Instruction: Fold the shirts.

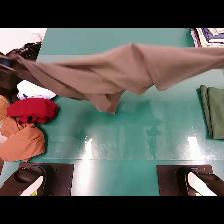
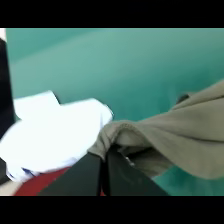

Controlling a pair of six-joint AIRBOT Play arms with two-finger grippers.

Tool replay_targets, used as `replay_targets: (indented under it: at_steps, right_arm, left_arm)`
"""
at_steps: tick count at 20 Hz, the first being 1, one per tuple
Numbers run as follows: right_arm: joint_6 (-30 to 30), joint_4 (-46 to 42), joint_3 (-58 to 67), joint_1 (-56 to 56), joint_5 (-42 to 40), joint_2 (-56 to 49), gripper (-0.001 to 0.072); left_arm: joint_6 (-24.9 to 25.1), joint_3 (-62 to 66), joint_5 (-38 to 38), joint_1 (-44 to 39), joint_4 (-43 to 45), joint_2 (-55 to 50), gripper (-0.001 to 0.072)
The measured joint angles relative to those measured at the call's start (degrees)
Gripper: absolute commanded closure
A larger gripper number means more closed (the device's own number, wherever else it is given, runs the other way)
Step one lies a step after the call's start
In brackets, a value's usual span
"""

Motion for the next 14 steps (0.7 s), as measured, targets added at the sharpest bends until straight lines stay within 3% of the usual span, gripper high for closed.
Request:
replay_targets:
  at_steps: [5, 9, 14]
  right_arm:
    - [0.0, -0.4, -7.2, 1.4, 7.4, -2.1, 0.0695]
    - [0.0, -0.5, -21.1, 1.8, 5.6, 2.6, 0.0695]
    - [0.0, -0.6, -32.0, 1.9, 2.3, 7.6, 0.0695]
  left_arm:
    - [-1.7, -18.2, -1.6, 0.0, -6.4, 0.0, 0.0679]
    - [-2.1, -28.8, -5.6, 0.0, -16.7, 0.0, 0.0668]
    - [-0.6, -33.1, -6.4, 0.0, -28.2, 0.0, 0.0669]
